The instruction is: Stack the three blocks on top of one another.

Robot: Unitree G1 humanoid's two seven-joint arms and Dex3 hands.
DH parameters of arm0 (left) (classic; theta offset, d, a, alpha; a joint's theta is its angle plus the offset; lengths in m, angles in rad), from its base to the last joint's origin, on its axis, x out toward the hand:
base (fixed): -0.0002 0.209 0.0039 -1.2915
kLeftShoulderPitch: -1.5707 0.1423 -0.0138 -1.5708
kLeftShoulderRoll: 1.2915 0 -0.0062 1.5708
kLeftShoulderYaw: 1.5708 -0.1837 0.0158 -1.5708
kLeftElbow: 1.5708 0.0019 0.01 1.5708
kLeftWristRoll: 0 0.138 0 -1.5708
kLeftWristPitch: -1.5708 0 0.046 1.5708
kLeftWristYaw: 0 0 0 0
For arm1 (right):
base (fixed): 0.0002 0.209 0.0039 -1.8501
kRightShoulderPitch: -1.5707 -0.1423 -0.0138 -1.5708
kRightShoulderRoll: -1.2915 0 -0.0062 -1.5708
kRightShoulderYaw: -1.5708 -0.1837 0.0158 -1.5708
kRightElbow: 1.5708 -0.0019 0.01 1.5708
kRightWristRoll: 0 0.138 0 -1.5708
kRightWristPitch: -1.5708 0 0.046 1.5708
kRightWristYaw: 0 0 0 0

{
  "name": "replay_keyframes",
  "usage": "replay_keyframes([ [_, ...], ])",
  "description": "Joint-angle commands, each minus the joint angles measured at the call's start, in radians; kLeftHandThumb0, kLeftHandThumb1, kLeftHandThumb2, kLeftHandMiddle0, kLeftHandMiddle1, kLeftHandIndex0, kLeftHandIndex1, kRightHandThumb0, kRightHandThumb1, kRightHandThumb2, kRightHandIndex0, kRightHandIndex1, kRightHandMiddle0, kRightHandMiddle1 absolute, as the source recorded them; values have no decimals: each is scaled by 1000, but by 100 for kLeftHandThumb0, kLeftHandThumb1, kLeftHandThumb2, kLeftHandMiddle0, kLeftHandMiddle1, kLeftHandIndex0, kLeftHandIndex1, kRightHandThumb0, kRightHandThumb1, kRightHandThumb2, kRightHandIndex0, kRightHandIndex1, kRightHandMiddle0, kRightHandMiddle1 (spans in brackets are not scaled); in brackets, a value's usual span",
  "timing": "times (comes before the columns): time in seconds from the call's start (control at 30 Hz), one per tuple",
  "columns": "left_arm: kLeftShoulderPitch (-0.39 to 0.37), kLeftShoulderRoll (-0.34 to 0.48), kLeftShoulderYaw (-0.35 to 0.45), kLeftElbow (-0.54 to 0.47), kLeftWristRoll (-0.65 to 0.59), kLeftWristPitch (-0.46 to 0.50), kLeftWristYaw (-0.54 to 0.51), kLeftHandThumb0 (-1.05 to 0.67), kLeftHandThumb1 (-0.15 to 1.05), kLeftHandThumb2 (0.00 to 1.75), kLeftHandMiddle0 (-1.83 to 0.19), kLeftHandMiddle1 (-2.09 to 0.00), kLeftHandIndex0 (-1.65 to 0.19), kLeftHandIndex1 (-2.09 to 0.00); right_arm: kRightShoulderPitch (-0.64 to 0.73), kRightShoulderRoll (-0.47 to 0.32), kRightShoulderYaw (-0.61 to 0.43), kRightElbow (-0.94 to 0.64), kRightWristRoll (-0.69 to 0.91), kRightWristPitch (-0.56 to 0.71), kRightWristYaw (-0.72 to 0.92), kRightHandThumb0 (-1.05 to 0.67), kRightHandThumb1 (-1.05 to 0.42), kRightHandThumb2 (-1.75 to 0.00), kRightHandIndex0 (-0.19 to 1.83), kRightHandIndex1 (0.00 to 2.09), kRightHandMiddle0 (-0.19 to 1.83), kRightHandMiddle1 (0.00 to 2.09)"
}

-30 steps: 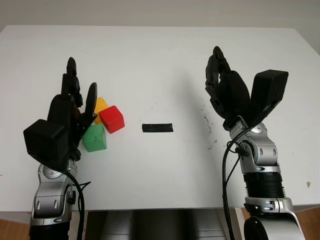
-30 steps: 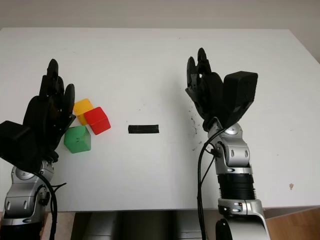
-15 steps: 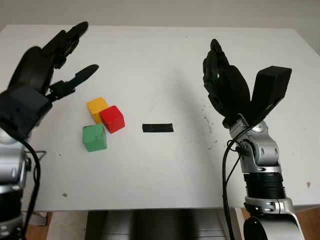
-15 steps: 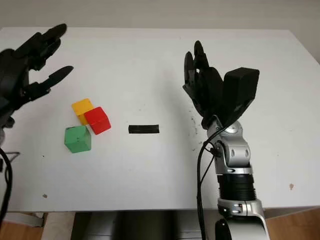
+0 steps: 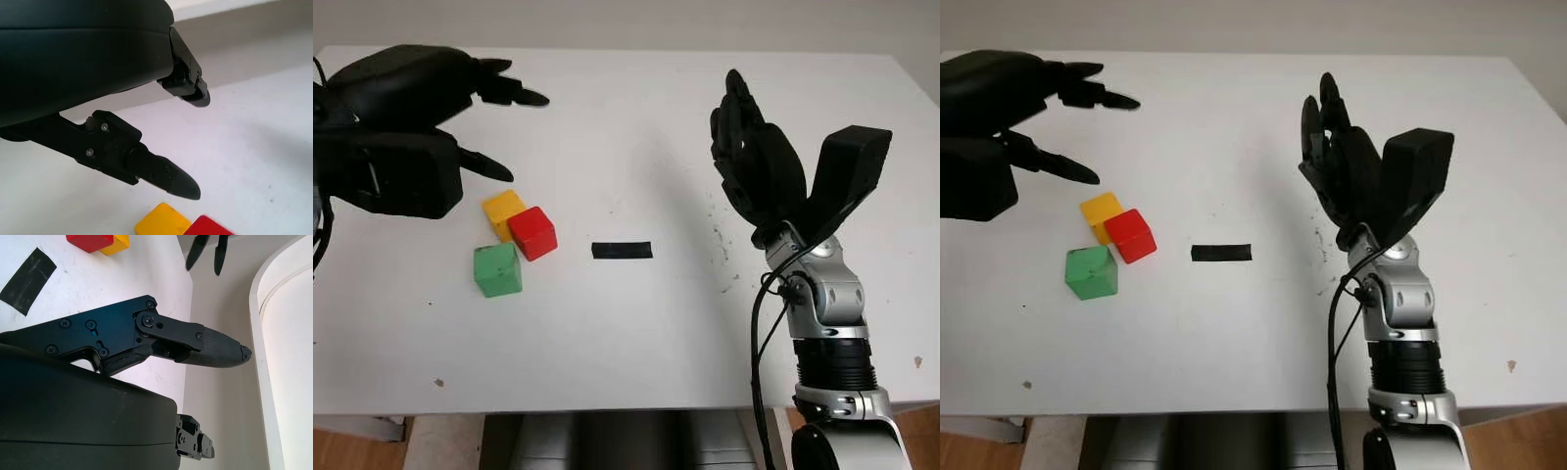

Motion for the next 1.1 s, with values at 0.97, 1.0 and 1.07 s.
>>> replay_keyframes([
  [0.97,-11,-21,-101,-11,138,-144,-79,-56,84,5,8,-6,-47,-7,3,-2,-1,-32,16,13,-13,-73,-105,-66,-19,0,-19,0],
  [1.0,-13,-21,-104,-9,143,-144,-78,-56,84,5,8,-6,-48,-7,4,-3,-1,-33,16,14,-13,-74,-105,-66,-19,0,-19,0],
  [1.07,-17,-23,-113,-4,161,-143,-78,-55,84,5,8,-5,-47,-7,3,1,-3,-31,17,11,-16,-74,-105,-66,-19,0,-19,0],
])
